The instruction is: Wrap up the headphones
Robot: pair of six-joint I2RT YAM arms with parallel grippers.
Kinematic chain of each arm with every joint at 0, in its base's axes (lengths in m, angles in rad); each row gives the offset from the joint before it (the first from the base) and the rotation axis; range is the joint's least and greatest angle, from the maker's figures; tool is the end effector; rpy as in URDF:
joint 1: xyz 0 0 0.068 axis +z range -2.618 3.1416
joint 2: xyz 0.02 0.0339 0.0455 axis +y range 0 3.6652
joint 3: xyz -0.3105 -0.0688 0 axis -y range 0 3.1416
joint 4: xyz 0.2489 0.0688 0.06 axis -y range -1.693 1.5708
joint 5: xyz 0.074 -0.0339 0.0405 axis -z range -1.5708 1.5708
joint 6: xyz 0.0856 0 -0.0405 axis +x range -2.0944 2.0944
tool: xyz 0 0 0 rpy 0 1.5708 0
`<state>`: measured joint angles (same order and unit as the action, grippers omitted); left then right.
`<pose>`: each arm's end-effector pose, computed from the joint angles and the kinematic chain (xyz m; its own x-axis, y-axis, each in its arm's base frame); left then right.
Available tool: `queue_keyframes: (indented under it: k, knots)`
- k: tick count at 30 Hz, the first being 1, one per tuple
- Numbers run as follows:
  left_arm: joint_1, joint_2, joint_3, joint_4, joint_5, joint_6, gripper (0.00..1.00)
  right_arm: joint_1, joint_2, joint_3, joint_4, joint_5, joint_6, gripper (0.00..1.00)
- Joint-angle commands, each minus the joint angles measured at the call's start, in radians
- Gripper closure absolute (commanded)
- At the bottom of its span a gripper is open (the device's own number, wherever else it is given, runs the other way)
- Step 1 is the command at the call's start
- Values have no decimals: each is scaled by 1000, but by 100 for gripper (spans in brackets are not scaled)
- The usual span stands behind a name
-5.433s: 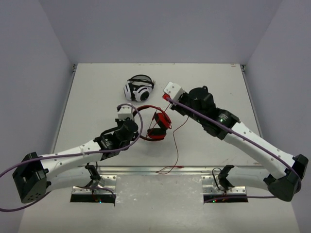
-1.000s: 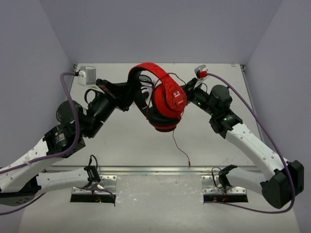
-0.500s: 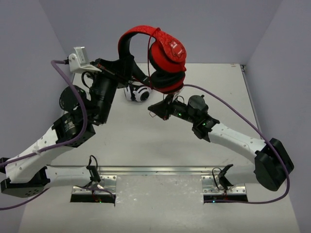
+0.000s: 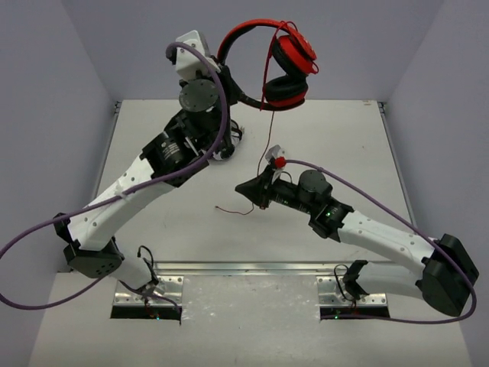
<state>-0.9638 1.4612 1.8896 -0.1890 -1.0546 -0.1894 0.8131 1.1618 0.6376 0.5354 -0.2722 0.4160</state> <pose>0.2325 -0.2043 0.6077 0.1472 -0.3749 -0.9153 -0.0497 0.9214 -0.3854 0.1884 0.2326 0.3275 -0.3504 0.1960 -0.9159 -0.8121 0.4236 0.4013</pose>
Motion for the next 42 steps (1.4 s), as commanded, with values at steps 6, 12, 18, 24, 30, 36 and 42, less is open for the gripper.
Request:
queue_keyframes:
  k: [6,12,18,24,30,36,42]
  knots:
    - [275,67,155,-285,246,-395,100,43,-42,20,-144,57,-108,99]
    - [303,7,80,-231,366,-418,100,43,-28,39,-195,90,-140,99]
    - [350,-18,74,-259,488,-536,100,46,27,85,-216,51,-126,99]
    - [434,-30,74,-303,625,-682,100,61,68,135,-281,93,-148,99]
    - [563,-35,19,-293,801,-797,99,80,159,235,-396,166,-183,99]
    - [574,-85,-92,-233,789,-811,100,84,234,367,-472,209,-204,99]
    - [579,-142,-145,-247,685,-843,100,141,338,508,-604,304,-270,99]
